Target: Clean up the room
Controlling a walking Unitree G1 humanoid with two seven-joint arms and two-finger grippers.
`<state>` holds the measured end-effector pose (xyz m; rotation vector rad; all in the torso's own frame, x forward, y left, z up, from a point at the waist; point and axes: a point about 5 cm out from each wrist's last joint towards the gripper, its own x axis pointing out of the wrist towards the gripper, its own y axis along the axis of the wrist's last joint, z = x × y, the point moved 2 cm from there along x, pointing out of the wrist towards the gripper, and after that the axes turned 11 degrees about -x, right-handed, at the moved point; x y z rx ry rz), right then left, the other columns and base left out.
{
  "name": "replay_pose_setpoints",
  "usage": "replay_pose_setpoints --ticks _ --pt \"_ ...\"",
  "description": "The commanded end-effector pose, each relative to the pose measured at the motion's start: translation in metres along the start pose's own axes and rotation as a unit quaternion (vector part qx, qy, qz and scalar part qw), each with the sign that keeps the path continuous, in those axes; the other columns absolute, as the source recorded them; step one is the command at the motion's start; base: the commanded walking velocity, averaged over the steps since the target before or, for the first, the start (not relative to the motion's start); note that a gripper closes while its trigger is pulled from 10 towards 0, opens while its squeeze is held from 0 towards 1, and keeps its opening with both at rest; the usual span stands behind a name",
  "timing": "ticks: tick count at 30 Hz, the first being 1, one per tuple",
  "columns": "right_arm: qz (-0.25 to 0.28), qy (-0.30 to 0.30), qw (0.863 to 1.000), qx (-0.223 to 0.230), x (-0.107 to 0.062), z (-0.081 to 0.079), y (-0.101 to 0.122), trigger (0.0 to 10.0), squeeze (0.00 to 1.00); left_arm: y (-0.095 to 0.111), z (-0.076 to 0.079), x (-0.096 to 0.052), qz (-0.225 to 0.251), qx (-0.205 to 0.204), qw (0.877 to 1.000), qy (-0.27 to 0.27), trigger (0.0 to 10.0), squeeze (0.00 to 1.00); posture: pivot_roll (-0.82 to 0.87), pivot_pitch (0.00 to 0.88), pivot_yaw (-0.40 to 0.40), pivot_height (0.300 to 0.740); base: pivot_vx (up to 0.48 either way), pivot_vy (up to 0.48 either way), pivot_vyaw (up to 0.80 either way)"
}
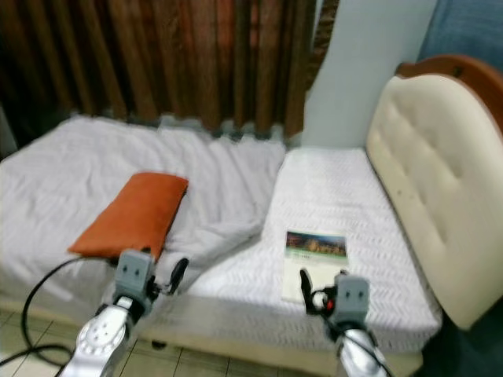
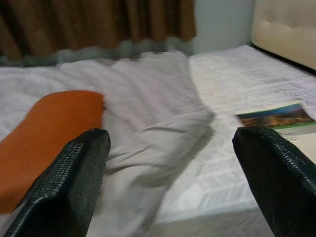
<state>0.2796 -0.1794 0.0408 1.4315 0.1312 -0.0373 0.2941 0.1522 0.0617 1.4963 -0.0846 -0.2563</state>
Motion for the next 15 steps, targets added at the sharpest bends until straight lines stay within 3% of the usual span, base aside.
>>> replay_pose_setpoints --ticks 1,2,15 --pt "-0.004 0.004 1.0 -0.008 0.0002 0.001 -0.0007 10.0 0.0 0.0027 0.001 0.0031 0.003 0.001 1.0 -0.006 10.0 0.0 0.05 0.029 -0.052 0.74 0.0 0.48 -0.8" --pt "-0.004 0.004 1.0 -0.008 0.0002 0.001 -0.0007 10.0 0.0 0.0027 0.001 0.0031 0.003 0.001 1.0 -0.006 10.0 0.0 0.05 0.029 -0.052 0.74 0.0 0.48 -0.8" --pt "-0.012 0.048 0.999 -0.022 0.0042 -0.0075 -0.0034 10.0 0.0 -0.004 0.0076 -0.0061 0.006 -0.001 1.0 0.017 10.0 0.0 0.07 0.025 -0.075 0.74 0.0 0.48 0.0"
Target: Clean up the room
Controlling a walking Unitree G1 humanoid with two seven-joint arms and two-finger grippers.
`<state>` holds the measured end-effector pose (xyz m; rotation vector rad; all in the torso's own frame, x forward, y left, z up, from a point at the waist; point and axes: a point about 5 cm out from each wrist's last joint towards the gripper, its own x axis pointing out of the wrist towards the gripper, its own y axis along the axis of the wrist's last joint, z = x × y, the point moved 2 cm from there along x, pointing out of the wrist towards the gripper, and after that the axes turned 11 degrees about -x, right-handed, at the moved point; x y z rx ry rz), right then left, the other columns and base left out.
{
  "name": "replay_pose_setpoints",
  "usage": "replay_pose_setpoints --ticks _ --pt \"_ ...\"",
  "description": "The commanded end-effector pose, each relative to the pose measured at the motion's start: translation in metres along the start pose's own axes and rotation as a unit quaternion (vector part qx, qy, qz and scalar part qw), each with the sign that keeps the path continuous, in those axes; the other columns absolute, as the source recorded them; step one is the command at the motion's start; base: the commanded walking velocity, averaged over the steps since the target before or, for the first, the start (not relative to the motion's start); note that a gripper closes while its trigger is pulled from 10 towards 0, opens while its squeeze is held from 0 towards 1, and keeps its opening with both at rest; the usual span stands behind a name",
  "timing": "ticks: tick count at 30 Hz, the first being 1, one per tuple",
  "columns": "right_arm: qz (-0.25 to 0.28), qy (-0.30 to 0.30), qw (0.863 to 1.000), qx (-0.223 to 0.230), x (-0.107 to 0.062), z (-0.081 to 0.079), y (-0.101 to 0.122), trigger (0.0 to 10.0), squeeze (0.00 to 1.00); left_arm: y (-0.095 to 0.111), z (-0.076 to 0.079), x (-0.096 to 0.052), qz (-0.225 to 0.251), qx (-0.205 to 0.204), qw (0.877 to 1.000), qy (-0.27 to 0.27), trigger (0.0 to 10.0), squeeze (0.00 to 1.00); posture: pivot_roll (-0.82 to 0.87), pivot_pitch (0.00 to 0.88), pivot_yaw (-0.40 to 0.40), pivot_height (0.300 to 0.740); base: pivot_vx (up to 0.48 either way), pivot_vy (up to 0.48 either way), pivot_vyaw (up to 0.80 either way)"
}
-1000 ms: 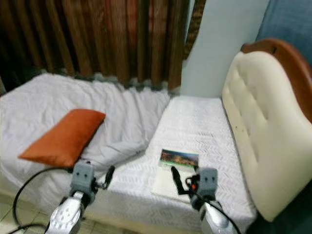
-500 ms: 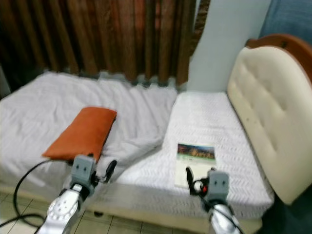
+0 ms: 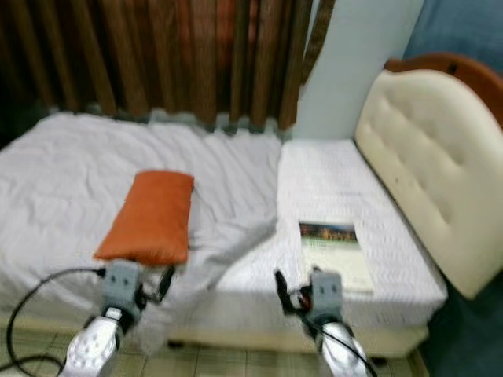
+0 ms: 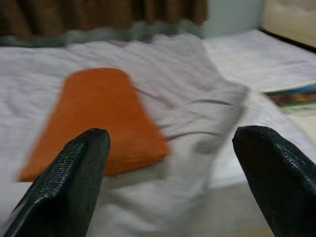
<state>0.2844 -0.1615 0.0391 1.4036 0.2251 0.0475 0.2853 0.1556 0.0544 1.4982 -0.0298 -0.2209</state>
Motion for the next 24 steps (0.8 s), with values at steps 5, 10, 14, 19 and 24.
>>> replay_pose_setpoints --ticks 5,10,14,19,24 --pt "-0.013 -0.002 1.0 -0.001 -0.0003 0.0107 -0.0051 10.0 0.0 0.0126 0.0137 0.0026 0.026 0.029 0.999 -0.007 10.0 0.0 0.08 0.018 -0.083 0.74 0.0 0.0 0.0" --pt "-0.01 0.01 1.0 0.002 0.0006 0.0068 -0.0044 10.0 0.0 0.0126 0.0136 0.0051 0.013 0.031 0.999 0.0 10.0 0.0 0.08 0.017 -0.084 0.74 0.318 0.288 0.0" --pt "-0.012 0.014 1.0 0.003 0.0016 0.0052 -0.0051 10.0 0.0 0.0131 0.0113 0.0061 0.014 0.026 0.999 0.011 10.0 0.0 0.09 0.01 -0.083 0.74 0.319 0.36 0.0" --pt "-0.01 0.017 1.0 0.003 0.003 0.0044 -0.0044 10.0 0.0 0.014 0.0098 0.0074 0.01 0.032 0.999 0.014 10.0 0.0 0.09 0.009 -0.08 0.74 0.318 0.36 0.0" --pt "-0.007 0.02 1.0 0.007 0.0037 0.003 -0.0029 10.0 0.0 0.0144 0.0093 0.0083 0.007 0.034 0.999 0.015 10.0 0.0 0.08 0.018 -0.077 0.74 0.319 0.359 0.0"
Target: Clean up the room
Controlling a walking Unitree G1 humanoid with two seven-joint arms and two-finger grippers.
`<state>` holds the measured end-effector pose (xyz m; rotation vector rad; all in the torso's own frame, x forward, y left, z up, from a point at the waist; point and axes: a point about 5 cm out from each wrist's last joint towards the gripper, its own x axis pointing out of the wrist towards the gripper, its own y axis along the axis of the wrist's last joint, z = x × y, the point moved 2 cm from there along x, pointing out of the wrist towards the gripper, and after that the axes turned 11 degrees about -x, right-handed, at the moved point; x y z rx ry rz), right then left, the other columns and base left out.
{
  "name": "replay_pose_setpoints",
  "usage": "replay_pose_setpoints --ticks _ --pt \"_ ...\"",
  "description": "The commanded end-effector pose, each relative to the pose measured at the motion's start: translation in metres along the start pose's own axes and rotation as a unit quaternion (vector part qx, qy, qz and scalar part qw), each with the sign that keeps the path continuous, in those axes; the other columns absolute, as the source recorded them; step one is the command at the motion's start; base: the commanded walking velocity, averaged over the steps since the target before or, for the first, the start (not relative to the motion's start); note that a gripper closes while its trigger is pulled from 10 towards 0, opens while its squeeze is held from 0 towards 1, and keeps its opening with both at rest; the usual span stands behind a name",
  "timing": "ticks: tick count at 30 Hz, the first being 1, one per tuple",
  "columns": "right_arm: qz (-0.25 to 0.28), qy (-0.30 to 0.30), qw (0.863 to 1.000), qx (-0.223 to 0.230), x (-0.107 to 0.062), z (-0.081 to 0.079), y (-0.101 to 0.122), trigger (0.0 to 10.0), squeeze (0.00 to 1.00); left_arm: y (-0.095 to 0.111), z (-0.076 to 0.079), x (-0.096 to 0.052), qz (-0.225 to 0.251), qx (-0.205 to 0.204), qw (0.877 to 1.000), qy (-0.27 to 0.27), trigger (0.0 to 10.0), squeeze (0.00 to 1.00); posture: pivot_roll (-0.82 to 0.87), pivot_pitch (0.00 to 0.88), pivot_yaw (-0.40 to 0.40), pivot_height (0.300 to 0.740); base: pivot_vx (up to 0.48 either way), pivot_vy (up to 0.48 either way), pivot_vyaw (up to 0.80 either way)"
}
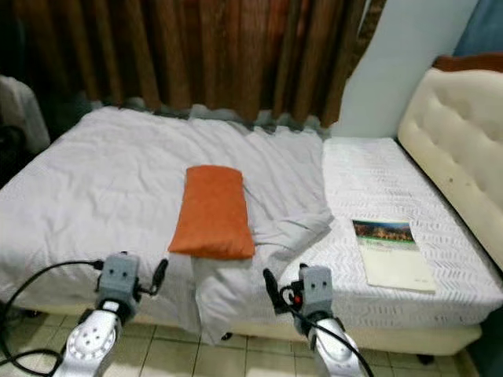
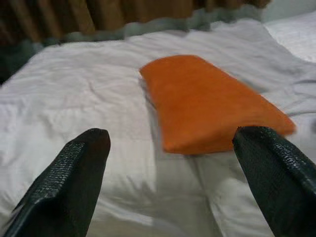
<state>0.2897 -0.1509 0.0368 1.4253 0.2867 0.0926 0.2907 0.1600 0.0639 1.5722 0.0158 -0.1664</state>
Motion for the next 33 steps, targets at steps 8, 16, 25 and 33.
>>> replay_pose_setpoints --ticks 8,16,25,33 --pt "-0.009 -0.01 1.0 -0.004 -0.0045 0.0098 -0.0044 10.0 0.0 0.0092 0.0135 0.0078 0.006 0.007 1.0 -0.024 10.0 0.0 0.08 0.025 -0.075 0.74 0.341 0.338 -0.2" --pt "-0.009 -0.007 1.0 -0.005 -0.0028 0.0098 -0.0034 10.0 0.0 0.0107 0.0158 0.0106 0.005 0.008 1.0 -0.026 10.0 0.0 0.08 0.031 -0.076 0.74 0.363 0.312 -0.8" --pt "-0.007 -0.006 1.0 -0.01 -0.0021 0.0092 -0.0028 10.0 0.0 0.0109 0.0176 0.0125 0.002 0.009 1.0 -0.03 10.0 0.0 0.08 0.032 -0.076 0.74 0.269 0.058 -0.27" --pt "-0.007 0.0 1.0 -0.009 -0.0022 0.0089 -0.0026 10.0 0.0 0.0126 0.0202 0.0128 0.011 -0.011 1.0 -0.02 10.0 0.0 0.07 0.035 -0.081 0.74 0.136 -0.115 0.0"
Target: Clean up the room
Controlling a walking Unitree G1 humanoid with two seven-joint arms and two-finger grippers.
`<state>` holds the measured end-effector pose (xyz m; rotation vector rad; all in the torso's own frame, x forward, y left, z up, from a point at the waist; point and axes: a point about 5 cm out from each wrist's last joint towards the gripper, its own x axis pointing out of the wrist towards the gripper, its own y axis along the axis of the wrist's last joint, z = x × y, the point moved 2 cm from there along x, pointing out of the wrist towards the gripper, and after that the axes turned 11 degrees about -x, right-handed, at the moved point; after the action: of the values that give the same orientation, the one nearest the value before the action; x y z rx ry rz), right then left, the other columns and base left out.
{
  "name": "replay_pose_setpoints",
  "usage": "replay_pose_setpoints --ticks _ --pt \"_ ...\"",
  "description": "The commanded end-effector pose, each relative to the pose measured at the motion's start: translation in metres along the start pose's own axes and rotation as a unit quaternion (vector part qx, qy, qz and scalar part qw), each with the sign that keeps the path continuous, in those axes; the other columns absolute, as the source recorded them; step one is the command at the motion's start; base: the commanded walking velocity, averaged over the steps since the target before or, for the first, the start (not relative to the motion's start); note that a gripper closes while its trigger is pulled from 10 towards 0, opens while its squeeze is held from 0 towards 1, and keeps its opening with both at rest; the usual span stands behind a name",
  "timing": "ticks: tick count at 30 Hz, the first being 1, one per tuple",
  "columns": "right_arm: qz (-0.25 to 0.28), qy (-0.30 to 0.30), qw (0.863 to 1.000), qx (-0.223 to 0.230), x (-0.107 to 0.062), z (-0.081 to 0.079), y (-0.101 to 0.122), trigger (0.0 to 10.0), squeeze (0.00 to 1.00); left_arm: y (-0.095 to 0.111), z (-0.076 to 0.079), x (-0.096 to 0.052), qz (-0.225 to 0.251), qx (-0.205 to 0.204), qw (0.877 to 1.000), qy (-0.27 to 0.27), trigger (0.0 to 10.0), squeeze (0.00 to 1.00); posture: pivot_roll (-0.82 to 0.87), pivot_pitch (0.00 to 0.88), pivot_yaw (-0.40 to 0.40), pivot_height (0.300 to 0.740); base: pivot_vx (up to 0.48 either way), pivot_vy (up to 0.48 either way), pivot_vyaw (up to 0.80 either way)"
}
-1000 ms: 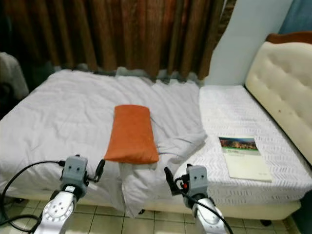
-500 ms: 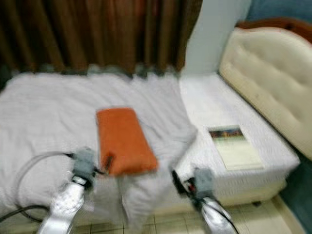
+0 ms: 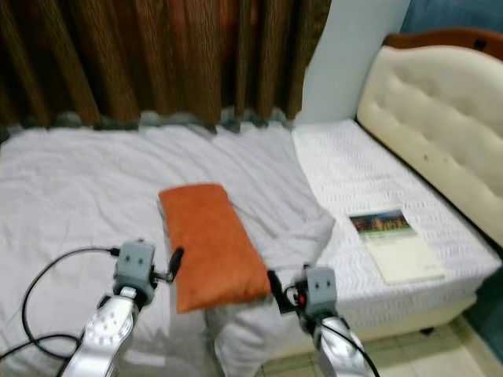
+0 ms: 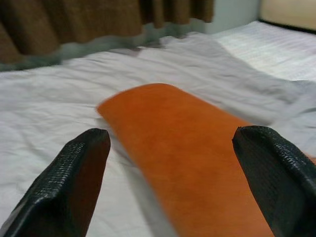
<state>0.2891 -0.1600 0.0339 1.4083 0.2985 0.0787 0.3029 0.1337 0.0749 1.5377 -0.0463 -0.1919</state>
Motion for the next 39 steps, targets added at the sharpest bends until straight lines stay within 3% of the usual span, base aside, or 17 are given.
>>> replay_pose_setpoints --ticks 1,20,23,25,39 --pt "0.002 0.004 1.0 -0.003 0.0005 0.0 0.0019 10.0 0.0 -0.0005 -0.005 -0.0011 -0.002 0.002 1.0 0.012 10.0 0.0 0.07 0.037 -0.081 0.74 0.371 -0.3 0.0" --pt "-0.002 0.019 1.0 -0.008 0.0009 -0.0026 0.0008 10.0 0.0 -0.0051 -0.0093 -0.0026 -0.01 0.012 0.999 0.029 10.0 0.0 0.07 0.047 -0.083 0.74 0.37 -0.301 0.47" --pt "-0.002 0.02 1.0 -0.005 0.0009 -0.0031 0.0009 10.0 0.0 -0.0046 -0.0087 -0.0023 -0.012 0.032 0.999 0.027 10.0 0.0 0.07 0.047 -0.084 0.74 0.0 0.0 0.0" --pt "-0.001 0.021 1.0 -0.004 0.0011 -0.0035 0.0013 10.0 0.0 -0.0041 -0.0092 -0.0021 -0.009 0.017 1.0 0.025 10.0 0.0 0.07 0.046 -0.084 0.74 0.157 0.18 0.0" --pt "-0.002 0.029 1.0 -0.006 0.0032 -0.0052 0.0015 10.0 0.0 -0.0048 -0.0138 0.0012 -0.013 0.012 0.999 0.036 10.0 0.0 0.08 0.031 -0.082 0.74 0.374 0.3 0.0"
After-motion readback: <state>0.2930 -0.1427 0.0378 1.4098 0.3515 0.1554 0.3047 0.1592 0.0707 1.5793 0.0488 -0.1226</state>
